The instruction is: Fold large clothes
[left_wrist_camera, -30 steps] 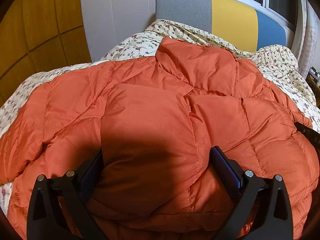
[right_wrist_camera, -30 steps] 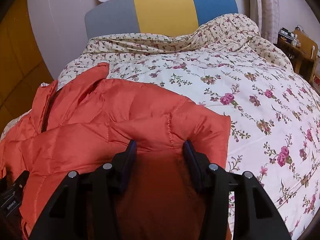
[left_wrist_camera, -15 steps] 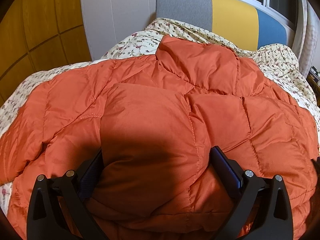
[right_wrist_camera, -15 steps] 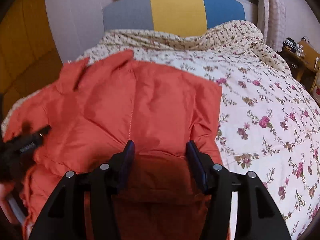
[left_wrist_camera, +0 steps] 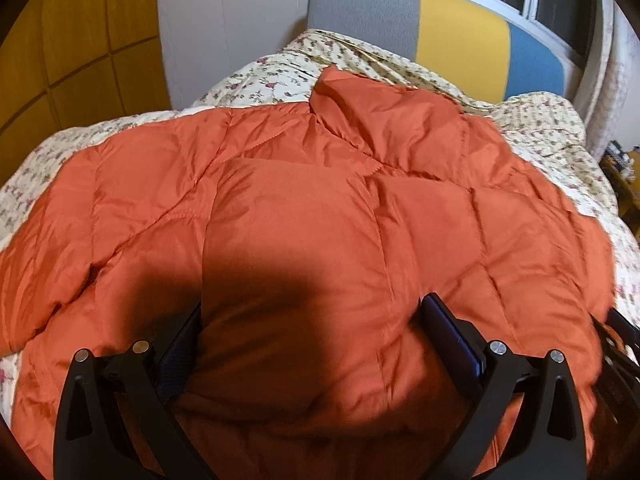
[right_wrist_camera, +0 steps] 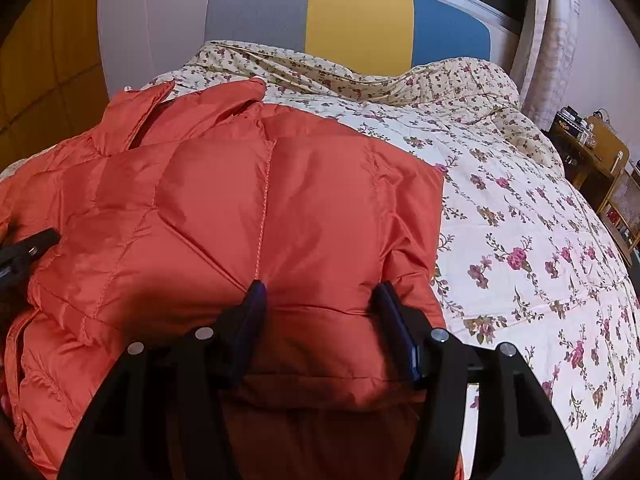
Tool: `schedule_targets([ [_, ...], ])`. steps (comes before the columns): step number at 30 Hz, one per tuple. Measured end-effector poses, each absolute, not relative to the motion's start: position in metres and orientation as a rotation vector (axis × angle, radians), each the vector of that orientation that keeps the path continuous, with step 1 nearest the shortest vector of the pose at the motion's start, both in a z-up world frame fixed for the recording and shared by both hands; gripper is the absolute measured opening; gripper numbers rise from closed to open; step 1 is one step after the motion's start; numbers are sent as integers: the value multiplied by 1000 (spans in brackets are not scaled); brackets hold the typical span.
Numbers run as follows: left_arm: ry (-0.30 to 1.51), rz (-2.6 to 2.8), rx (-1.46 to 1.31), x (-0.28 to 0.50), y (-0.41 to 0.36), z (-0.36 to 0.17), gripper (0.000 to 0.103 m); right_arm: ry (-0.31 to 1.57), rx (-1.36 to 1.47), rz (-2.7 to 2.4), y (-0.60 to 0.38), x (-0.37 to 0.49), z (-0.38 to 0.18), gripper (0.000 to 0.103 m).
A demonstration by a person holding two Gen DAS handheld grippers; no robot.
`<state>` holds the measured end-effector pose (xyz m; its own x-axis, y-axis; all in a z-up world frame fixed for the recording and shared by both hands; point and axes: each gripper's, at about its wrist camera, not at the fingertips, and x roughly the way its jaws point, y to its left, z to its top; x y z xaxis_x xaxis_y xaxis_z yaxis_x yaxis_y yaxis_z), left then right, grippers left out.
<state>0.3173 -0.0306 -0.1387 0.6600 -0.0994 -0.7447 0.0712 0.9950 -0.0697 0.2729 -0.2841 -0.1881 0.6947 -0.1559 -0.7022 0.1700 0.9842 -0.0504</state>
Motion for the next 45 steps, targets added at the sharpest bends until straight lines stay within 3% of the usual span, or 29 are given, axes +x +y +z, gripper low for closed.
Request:
schedule_targets([
  [7,782,-150,-143,278,6,-113,100,781,17,-181,-284,273,-188,58],
  [16,701,75,-272,245,116,-88,100,782,15,-183,-284,273,-188,59],
  [25,726,298,-510,201,229,-111,100,782,15,-181,-285,272,-188,59],
  [32,632,419,-908,162,307,-141,98,781,14,-182,-284,272,-188,59],
  [38,539,455,-993,153,337,-143,98,781,14,-182,-284,272,-188,59],
  [45,487,537,-1019,159,358,-142,84,780,12,-183,-284,272,-188,60],
])
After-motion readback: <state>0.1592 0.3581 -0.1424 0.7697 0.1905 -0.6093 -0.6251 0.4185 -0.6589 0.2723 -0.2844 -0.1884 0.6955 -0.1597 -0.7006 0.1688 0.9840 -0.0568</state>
